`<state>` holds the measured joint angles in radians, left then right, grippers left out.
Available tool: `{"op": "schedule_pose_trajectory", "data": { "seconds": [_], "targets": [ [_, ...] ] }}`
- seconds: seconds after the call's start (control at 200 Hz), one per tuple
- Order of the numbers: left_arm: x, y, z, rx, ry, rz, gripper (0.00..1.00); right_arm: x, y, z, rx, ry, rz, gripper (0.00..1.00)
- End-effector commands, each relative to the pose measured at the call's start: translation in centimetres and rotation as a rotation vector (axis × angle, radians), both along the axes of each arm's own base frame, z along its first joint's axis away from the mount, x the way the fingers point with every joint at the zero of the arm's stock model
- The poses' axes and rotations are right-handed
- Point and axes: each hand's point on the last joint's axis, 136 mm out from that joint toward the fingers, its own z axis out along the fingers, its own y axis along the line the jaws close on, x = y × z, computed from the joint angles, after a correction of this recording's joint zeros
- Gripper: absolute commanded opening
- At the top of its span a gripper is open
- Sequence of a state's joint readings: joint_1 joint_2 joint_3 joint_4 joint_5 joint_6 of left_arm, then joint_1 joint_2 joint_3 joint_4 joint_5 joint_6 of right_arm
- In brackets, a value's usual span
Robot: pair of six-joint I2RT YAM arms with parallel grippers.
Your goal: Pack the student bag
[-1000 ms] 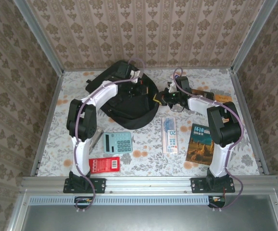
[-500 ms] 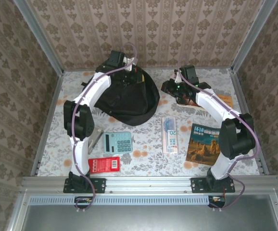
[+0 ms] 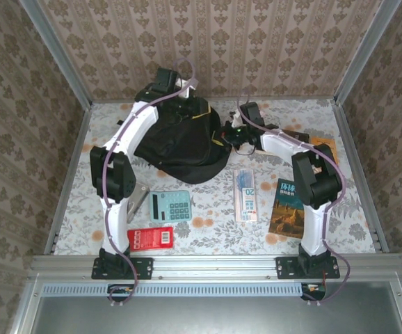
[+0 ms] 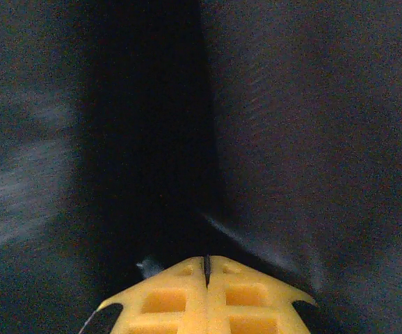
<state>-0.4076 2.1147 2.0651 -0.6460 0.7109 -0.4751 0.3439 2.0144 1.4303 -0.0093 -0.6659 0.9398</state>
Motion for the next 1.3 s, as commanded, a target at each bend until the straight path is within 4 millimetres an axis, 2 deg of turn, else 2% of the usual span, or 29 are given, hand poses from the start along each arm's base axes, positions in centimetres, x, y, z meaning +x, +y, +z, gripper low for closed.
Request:
{"op": "schedule_pose_trajectory", "data": {
  "seconds": [0.0,0.11,0.22,0.41,0.43,0.635,0.825,0.95,1.18,1.29],
  "targets": [
    [-0.4,1.0,1.5,0.036,-0.042,-0.002,0.53,0.8,3.4,3.6,0.283,-0.007,0.022,0.0],
    [-1.4,2.9,1.5,0.153,-0.08,0.026,0.61,0.6,4.8,4.9,0.309,-0.022,0.037,0.0],
    [-2.9,4.7,1.0,0.286,-0.114,0.039,0.63,0.5,5.5,5.4,0.303,-0.031,0.041,0.0],
    [-5.2,6.1,0.0,0.415,-0.145,0.02,0.65,0.8,6.0,5.9,0.327,-0.032,0.034,0.0],
    [-6.1,5.2,-0.1,0.422,-0.151,-0.007,0.65,0.8,6.0,5.9,0.325,-0.031,0.034,0.0],
    [-7.8,5.1,-1.5,0.483,-0.165,-0.028,0.65,0.9,6.0,5.2,0.314,-0.02,0.034,0.0],
    [-6.9,5.2,-2.1,0.512,-0.179,-0.011,0.63,0.9,6.1,5.1,0.314,-0.015,0.038,0.0],
    [-5.5,5.3,-1.8,0.5,-0.201,0.02,0.52,0.7,6.0,5.1,0.296,-0.017,0.042,0.0],
    [-4.5,3.7,-2.7,0.45,-0.183,-0.042,0.15,0.5,5.6,5.2,0.266,-0.025,0.043,0.0],
    [-3.7,4.1,-1.3,0.42,-0.22,0.002,0.0,0.6,4.9,5.1,0.231,-0.036,0.031,0.0]
  ]
}}
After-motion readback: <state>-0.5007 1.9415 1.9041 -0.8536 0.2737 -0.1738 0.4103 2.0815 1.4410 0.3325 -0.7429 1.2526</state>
